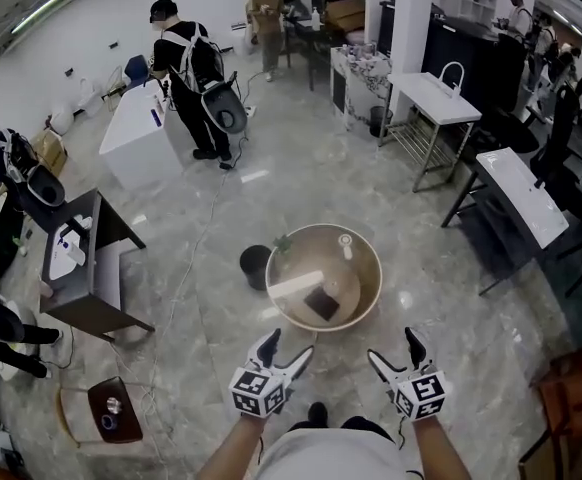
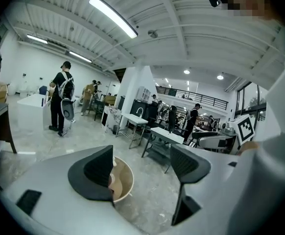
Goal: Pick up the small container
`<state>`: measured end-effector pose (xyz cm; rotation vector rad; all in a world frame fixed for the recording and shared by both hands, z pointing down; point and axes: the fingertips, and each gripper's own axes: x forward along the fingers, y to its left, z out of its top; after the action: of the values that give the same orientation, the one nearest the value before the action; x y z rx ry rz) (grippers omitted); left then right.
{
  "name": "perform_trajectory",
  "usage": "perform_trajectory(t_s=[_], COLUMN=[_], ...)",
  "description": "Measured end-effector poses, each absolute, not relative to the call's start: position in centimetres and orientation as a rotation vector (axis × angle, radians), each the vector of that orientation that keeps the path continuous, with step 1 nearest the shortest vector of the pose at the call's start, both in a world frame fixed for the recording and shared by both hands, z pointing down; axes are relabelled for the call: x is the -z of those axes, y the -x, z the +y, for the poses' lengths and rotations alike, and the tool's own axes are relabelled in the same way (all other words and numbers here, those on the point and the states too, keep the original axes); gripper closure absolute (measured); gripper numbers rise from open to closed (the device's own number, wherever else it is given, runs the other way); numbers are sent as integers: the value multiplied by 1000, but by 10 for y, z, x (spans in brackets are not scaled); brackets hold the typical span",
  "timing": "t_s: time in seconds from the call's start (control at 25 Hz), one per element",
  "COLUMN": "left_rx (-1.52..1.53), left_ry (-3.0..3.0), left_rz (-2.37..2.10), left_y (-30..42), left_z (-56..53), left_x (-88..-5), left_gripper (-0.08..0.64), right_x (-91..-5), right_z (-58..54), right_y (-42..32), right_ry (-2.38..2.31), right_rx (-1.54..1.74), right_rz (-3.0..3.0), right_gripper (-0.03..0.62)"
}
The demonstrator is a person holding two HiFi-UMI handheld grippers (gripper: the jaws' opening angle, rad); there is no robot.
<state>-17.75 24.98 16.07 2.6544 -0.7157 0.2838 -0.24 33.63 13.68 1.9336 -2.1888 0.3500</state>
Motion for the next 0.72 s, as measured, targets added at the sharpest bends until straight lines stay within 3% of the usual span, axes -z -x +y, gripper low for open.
perform_trajectory(t_s=[0.72], left_rx=[-336], left_ry=[-2568], left_rz=[-728], left_y=[129], left_z=[189], left_x=[-199], left_gripper=[189], right_x=[-168], right_z=[258], right_y=[-37], right_ry=[-1842], right_rx=[-436], right_rz=[-2209], right_gripper=[173])
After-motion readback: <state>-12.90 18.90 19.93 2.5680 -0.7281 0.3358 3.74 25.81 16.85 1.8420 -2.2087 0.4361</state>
